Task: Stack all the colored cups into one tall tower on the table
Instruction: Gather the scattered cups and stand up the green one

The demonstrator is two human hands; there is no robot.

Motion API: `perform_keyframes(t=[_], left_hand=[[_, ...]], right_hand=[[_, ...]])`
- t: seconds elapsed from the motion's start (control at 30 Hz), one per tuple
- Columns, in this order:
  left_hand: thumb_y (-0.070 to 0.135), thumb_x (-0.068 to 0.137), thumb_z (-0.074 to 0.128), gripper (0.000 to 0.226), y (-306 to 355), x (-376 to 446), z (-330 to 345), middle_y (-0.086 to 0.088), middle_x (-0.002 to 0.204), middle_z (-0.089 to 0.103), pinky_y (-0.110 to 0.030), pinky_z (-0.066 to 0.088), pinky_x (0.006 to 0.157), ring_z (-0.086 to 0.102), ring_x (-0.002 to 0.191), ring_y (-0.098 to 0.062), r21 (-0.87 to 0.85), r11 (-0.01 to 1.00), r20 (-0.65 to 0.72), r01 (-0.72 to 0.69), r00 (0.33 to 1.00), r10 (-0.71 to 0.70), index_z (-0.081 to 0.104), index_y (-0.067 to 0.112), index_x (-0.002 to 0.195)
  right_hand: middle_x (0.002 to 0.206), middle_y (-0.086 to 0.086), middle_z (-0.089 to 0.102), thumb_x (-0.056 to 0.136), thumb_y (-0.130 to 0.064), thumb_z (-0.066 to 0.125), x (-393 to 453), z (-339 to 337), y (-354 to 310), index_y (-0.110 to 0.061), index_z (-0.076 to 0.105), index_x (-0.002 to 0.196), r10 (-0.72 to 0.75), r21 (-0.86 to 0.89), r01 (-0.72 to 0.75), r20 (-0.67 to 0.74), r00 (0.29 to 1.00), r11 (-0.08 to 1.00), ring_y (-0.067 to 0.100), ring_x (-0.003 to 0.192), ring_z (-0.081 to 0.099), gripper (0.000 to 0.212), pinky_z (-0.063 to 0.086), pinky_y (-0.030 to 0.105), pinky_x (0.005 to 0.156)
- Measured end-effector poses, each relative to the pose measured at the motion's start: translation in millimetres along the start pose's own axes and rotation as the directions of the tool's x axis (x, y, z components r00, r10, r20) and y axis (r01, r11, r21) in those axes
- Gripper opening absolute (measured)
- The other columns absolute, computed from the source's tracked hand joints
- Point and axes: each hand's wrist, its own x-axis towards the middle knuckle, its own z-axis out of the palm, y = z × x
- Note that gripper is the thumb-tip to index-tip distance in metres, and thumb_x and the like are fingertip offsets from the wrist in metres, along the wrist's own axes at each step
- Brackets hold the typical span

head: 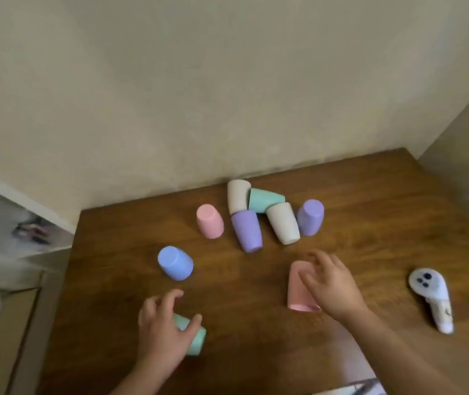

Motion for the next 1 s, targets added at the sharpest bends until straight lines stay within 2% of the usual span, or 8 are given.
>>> perform_keyframes(t=[0.13,0.33,0.43,0.53,0.63,0.77,0.9,1.0], left_hand=[[0.072,0.056,0.084,0.082,-23,10,40,-0.012,0.147,0.049,-0.06,0.043,0.105,0.046,0.133,-0.039,0.23,0.947,-0.005,-0.226,0.972,0.233,0.073,0.041,0.132],[0.034,0.081,0.075,0.022,-13,63,79,-0.003,0.119,0.065,-0.054,0.045,0.102,0.061,0.119,-0.034,0.182,0.773,-0.315,-0.607,0.709,0.631,0.081,0.021,0.097],[0.025,0.087,0.067,0.02,9,84,104,-0.007,0.104,0.073,-0.063,0.045,0.101,0.064,0.115,-0.035,0.205,0.661,-0.352,-0.722,0.576,0.738,0.083,0.014,0.09],[0.026,0.092,0.06,0.029,6,91,118,-0.012,0.118,0.07,-0.064,0.042,0.107,0.057,0.129,-0.036,0.181,0.609,-0.369,-0.772,0.521,0.77,0.084,0.011,0.098],[0.024,0.09,0.061,0.027,-2,85,120,-0.01,0.137,0.061,-0.053,0.032,0.118,0.044,0.144,-0.037,0.16,0.564,-0.4,-0.81,0.469,0.787,0.082,0.017,0.105],[0.023,0.088,0.057,0.031,-21,83,119,0.001,0.143,0.056,-0.037,0.026,0.12,0.042,0.144,-0.023,0.02,0.568,-0.525,-0.823,0.475,0.706,0.074,0.037,0.111],[0.025,0.091,0.066,0.028,-18,77,125,-0.012,0.127,0.05,-0.042,0.034,0.114,0.05,0.124,-0.034,0.017,0.687,-0.633,-0.727,0.524,0.57,0.08,0.027,0.115],[0.031,0.088,0.068,0.041,-6,57,122,-0.019,0.125,0.049,-0.046,0.034,0.117,0.05,0.122,-0.041,-0.092,0.776,-0.612,-0.624,0.65,0.45,0.077,0.019,0.126]], right_hand=[[0.151,0.009,0.043,0.082,-0.057,0.073,4,36,52,-0.029,0.051,0.155,-0.14,-0.05,0.138,-0.027,0.99,0.989,0.034,0.134,0.045,0.081,0.042,0.047,0.113],[0.148,0.002,0.042,0.083,-0.052,0.065,36,73,71,-0.018,0.065,0.144,-0.28,0.147,0.322,-0.25,0.927,0.935,0.004,0.133,0.042,0.069,0.026,0.005,0.114],[0.148,0.001,0.047,0.088,-0.053,0.058,54,82,65,-0.019,0.067,0.142,-0.288,0.236,0.35,-0.261,0.921,0.906,0.003,0.134,0.046,0.064,0.03,0.01,0.114],[0.149,0.003,0.048,0.094,-0.053,0.051,54,91,75,-0.018,0.064,0.144,-0.36,0.223,0.421,-0.268,0.894,0.879,0.01,0.137,0.049,0.062,0.038,0.028,0.115],[0.147,-0.003,0.046,0.099,-0.058,0.043,49,94,85,-0.03,0.061,0.142,-0.433,0.154,0.491,-0.297,0.851,0.858,-0.007,0.131,0.047,0.055,0.035,0.013,0.108],[0.144,-0.011,0.046,0.096,-0.075,0.029,48,97,86,-0.055,0.054,0.141,-0.405,0.189,0.48,-0.33,0.853,0.857,-0.018,0.116,0.045,0.055,0.029,0.01,0.099],[0.144,-0.008,0.041,0.103,-0.069,0.03,42,100,80,-0.043,0.055,0.149,-0.408,0.108,0.461,-0.323,0.854,0.881,0.003,0.127,0.04,0.058,0.029,0.028,0.107],[0.152,0.009,0.044,0.113,-0.051,0.035,25,97,72,-0.031,0.059,0.147,-0.304,0.168,0.384,-0.365,0.88,0.908,0.022,0.137,0.045,0.046,0.027,0.032,0.11]])
